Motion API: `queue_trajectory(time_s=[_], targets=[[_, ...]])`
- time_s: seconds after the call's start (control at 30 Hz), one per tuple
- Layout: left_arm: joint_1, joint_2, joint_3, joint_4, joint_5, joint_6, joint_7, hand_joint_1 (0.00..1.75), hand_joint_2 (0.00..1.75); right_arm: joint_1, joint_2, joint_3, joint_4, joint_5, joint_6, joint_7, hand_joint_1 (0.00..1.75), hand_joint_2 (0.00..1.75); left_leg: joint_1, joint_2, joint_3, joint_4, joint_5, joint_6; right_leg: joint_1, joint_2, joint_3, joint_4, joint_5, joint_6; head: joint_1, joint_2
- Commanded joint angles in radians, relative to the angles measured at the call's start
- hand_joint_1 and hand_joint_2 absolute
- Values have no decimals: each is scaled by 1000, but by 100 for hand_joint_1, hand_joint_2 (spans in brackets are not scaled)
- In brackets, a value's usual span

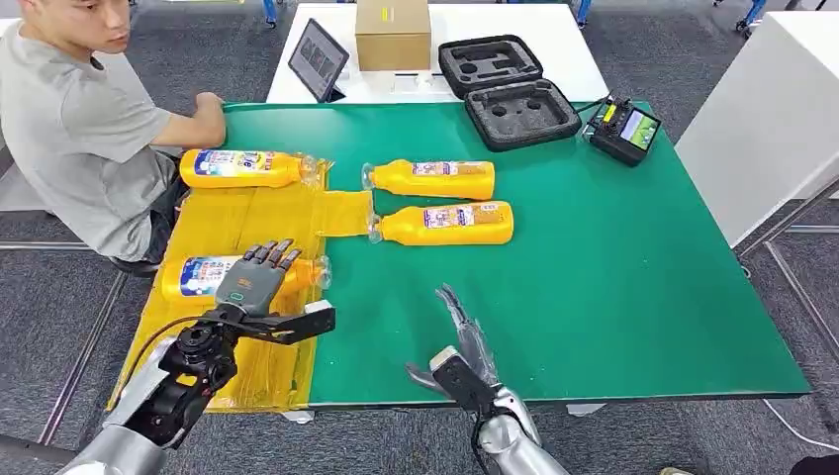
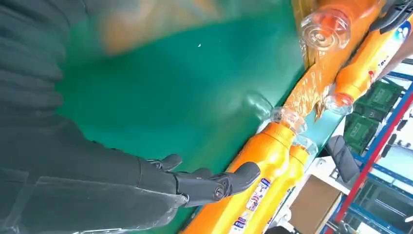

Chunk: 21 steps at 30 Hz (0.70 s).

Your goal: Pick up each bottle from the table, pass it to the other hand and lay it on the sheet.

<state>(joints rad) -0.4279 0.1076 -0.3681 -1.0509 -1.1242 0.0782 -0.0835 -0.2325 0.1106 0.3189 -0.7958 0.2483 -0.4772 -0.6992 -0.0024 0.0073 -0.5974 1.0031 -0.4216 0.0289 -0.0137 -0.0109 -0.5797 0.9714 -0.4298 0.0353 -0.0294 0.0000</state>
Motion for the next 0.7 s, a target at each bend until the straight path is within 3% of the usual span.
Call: queue_trajectory(time_s=[0.03,0.1,0.23,0.33,0.7], targets=[[-8,21,-46,-36,-10,39,2,0,175,-7,-12,-4,11,-5,-12,1,0,175,1,-1,2,0,-1,-2,1,0,2,0,-1,-1,0,0],[5,14,-47,-74,14,45,-23,0,175,-2,-15,-6,5,-4,-13,1,0,175,1,-1,2,0,-1,-2,1,0,2,0,-1,-2,0,0],[32,-18,-20,-124,244,74,-216,0,175,1,-18,-7,0,2,-15,1,0,175,0,-1,1,0,0,-1,0,0,1,0,0,-1,0,0],[81,-23,-1,-170,475,12,-349,0,175,1,-18,-2,-5,-3,-14,1,0,175,1,-1,1,0,-1,-1,1,0,2,0,-1,-1,0,0],[134,-24,16,-210,549,38,-384,0,175,2,-20,5,-10,-6,-18,1,0,175,1,-1,1,0,-1,-2,1,0,1,0,-1,-2,0,0]])
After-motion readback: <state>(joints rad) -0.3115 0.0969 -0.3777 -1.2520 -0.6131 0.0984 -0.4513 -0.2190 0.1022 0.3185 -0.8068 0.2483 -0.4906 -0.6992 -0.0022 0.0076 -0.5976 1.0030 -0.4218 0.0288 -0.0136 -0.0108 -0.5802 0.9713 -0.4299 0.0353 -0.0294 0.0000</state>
